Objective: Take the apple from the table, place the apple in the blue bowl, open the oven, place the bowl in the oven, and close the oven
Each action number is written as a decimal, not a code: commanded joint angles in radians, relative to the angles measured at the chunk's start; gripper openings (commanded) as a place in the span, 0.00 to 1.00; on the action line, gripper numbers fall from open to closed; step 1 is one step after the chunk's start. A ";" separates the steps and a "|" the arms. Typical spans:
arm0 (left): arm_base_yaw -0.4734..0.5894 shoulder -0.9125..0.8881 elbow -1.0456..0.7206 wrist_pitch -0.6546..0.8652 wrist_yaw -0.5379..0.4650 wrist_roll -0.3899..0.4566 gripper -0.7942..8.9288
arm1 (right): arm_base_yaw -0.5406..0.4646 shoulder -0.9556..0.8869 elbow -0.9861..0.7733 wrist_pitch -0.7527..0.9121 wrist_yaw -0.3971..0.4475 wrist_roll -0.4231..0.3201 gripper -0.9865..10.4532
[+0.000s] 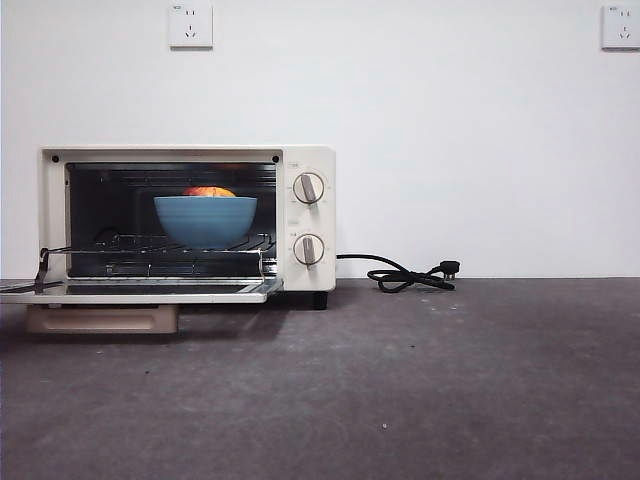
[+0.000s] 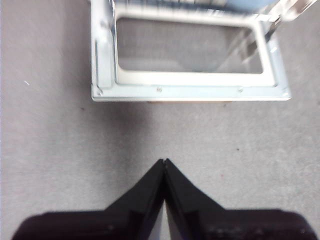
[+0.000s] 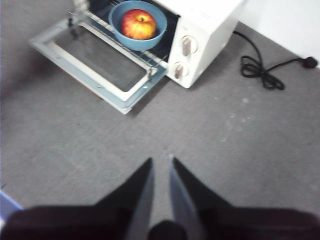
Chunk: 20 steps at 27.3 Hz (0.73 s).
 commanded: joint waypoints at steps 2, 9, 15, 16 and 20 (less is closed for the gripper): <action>0.018 0.080 -0.003 0.046 0.005 -0.022 0.08 | 0.002 -0.171 -0.206 0.074 -0.044 0.044 0.08; 0.117 0.292 -0.003 0.126 0.123 -0.068 0.07 | 0.002 -0.432 -0.429 0.075 -0.085 0.125 0.08; 0.210 0.467 -0.003 0.186 0.163 -0.085 0.07 | 0.001 -0.501 -0.457 0.066 -0.084 0.203 0.08; 0.212 0.496 -0.003 0.196 0.175 -0.086 0.07 | 0.001 -0.501 -0.457 0.066 -0.083 0.207 0.08; 0.212 0.603 -0.003 0.261 0.203 -0.121 0.07 | 0.001 -0.500 -0.457 0.068 -0.071 0.238 0.08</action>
